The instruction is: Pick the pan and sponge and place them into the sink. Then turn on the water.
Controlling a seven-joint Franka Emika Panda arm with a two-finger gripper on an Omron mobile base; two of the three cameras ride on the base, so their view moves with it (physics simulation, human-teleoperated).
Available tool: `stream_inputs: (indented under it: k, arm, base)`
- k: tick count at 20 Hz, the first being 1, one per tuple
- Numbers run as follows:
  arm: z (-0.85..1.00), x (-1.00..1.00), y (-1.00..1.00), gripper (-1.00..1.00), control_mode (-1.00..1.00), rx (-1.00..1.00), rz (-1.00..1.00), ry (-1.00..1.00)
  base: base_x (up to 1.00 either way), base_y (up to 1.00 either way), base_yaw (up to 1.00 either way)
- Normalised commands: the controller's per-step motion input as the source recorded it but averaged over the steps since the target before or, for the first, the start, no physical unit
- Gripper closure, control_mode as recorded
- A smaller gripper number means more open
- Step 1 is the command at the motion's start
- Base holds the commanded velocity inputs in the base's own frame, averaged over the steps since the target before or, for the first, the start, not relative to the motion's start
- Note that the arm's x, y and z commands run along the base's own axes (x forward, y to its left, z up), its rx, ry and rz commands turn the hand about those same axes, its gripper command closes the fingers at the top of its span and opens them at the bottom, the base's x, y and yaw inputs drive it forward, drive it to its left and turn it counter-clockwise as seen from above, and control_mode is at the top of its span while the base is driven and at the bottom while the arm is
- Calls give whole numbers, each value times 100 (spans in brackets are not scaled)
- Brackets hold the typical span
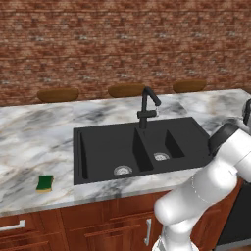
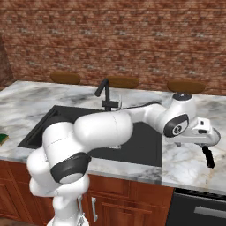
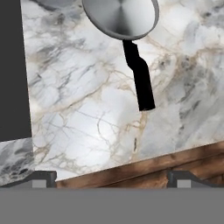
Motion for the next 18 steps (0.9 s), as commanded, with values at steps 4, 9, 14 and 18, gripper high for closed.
stream_inputs:
  k: [4,9,14,18]
  arm:
    - [-20,0,-2,-100,-100,0,0,3]
    - [-33,0,-7,-100,-100,0,0,2]
    - [-28,0,-13,-100,-100,0,0,4]
    - [-18,0,-16,-100,-100,0,0,3]
  base:
    - [0,0,0]
    - [0,0,0]
    - [0,0,0]
    - [0,0,0]
